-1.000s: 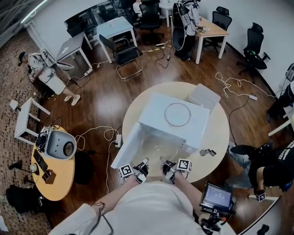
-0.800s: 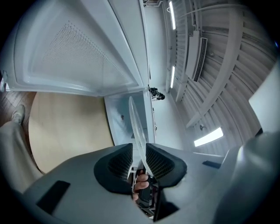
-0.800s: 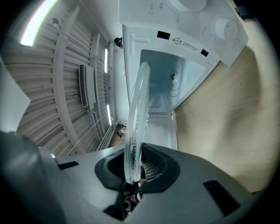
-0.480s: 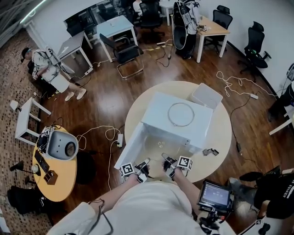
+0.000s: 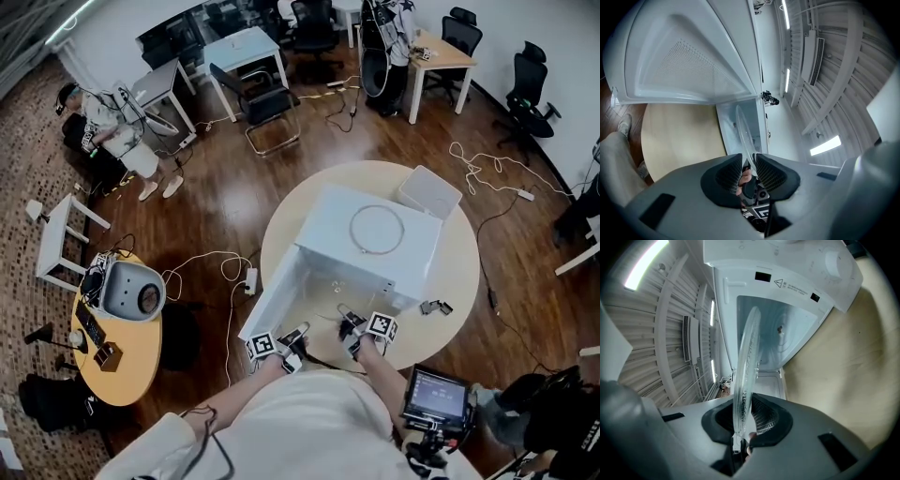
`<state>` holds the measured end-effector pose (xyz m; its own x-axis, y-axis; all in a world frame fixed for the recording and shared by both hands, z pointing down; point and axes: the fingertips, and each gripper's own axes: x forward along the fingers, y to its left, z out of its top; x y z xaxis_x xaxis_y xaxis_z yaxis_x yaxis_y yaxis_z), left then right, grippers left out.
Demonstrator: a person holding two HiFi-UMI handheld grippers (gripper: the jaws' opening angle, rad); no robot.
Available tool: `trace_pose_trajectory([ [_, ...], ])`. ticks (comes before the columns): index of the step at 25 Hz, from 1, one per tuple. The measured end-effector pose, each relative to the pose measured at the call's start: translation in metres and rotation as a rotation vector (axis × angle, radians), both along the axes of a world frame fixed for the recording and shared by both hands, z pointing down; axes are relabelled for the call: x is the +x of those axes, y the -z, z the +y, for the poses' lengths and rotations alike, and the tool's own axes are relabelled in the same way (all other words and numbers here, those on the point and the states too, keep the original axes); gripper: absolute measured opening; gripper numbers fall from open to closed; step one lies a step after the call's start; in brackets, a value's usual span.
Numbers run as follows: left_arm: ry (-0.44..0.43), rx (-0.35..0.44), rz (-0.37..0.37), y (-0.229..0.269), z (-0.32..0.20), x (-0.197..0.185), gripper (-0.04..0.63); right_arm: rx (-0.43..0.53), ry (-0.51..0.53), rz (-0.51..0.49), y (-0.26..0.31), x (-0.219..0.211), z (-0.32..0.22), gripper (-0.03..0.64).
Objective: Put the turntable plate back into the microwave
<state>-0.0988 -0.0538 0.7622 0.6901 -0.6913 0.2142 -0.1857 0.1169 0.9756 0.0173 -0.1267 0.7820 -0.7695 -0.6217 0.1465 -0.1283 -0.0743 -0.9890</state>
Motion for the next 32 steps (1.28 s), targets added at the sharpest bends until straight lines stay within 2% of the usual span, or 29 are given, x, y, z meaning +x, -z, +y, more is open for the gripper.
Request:
trace_pose_trajectory([
  [3, -0.003, 0.016, 0.013, 0.004, -0.001, 0.003, 0.077, 0.000, -0.017, -0.004, -0.002, 0.002, -0.006, 0.041],
  [7, -0.008, 0.000, 0.005, 0.004, 0.000, 0.003, 0.077, -0.008, -0.043, -0.008, -0.005, 0.005, -0.013, 0.041],
  [11, 0.004, -0.018, 0.032, 0.004, -0.002, 0.002, 0.077, -0.013, -0.063, -0.006, -0.011, 0.007, -0.018, 0.041],
  [18, 0.009, 0.017, -0.035, 0.010, -0.034, 0.004, 0.077, -0.023, -0.111, -0.003, -0.018, 0.012, -0.029, 0.041],
  [22, 0.020, 0.012, -0.067, -0.004, -0.055, 0.006, 0.077, -0.025, -0.126, -0.004, -0.022, 0.011, -0.035, 0.041],
  [26, -0.003, -0.010, -0.128, -0.024, -0.071, 0.012, 0.077, -0.022, -0.145, -0.008, -0.027, 0.012, -0.043, 0.041],
  [32, -0.032, -0.012, -0.154, -0.045, -0.089, 0.021, 0.098, -0.035, -0.161, 0.000, -0.036, 0.010, -0.052, 0.041],
])
